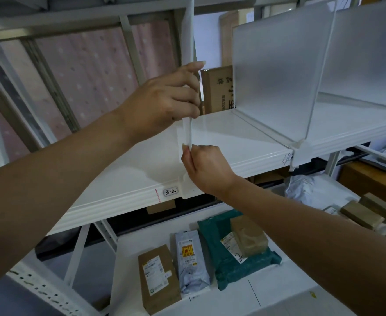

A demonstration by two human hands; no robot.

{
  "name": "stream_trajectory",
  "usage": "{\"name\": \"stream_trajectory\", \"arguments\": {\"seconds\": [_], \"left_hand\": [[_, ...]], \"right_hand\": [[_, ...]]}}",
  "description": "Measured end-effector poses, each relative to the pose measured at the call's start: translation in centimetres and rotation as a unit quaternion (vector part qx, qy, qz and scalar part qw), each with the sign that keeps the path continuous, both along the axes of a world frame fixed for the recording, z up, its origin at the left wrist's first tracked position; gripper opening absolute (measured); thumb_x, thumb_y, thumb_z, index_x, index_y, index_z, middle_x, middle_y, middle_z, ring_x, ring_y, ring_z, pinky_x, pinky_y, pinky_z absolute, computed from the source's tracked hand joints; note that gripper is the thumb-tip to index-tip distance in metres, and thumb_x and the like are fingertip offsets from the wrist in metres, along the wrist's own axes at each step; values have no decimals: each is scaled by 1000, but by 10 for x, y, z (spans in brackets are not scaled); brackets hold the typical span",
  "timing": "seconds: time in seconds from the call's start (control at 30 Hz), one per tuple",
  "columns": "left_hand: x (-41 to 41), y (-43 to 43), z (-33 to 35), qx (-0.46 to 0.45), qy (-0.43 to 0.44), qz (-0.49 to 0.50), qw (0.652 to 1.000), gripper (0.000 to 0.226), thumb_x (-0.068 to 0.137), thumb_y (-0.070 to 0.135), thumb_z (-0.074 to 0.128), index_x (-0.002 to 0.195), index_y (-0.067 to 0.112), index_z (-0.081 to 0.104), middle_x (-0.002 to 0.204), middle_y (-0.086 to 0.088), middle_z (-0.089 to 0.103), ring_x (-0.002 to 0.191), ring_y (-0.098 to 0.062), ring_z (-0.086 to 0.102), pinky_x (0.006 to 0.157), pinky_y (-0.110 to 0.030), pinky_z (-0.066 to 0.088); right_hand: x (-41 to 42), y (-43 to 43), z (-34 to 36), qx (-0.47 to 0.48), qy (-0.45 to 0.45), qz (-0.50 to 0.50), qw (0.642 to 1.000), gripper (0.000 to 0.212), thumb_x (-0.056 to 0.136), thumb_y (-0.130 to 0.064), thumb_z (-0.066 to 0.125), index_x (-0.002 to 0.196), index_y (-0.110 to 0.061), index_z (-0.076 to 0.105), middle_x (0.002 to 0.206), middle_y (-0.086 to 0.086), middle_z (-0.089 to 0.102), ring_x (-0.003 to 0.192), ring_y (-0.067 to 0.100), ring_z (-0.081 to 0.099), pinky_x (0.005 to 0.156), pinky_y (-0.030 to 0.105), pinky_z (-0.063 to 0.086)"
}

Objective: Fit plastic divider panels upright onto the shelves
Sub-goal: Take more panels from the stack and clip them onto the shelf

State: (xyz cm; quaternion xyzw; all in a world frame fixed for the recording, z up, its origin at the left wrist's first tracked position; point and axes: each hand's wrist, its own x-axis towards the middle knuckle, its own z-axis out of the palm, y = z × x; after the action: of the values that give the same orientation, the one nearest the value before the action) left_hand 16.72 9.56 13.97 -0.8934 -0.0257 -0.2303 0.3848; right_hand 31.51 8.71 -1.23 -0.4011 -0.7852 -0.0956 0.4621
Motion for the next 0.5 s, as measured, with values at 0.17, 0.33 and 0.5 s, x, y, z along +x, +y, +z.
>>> {"name": "stream_trajectory", "arguments": {"seconds": [0.17,0.33,0.5], "left_hand": [[-5,1,-3,-1,-8,17,1000,16,100,-12,69,93,-4,80,87,-20,73,89,-37,68,113,-61,47],[-8,2,-10,-28,-6,23,999,17,98,-15,67,90,-6,80,86,-21,74,85,-40,70,107,-67,48],[-20,5,-28,-37,-37,49,997,18,101,-9,64,93,-6,80,88,-20,74,86,-37,68,113,-60,47]], "right_hand": [[-2,1,0,-3,12,19,1000,42,106,-11,49,65,-16,40,49,-1,37,39,22,31,48,30,30],[0,10,-4,-25,-12,25,999,42,108,-15,47,66,-13,46,51,5,46,41,26,40,48,37,41],[-1,15,-16,-39,-8,51,998,42,109,-15,47,67,-13,46,51,5,48,40,26,43,47,36,41]]}}
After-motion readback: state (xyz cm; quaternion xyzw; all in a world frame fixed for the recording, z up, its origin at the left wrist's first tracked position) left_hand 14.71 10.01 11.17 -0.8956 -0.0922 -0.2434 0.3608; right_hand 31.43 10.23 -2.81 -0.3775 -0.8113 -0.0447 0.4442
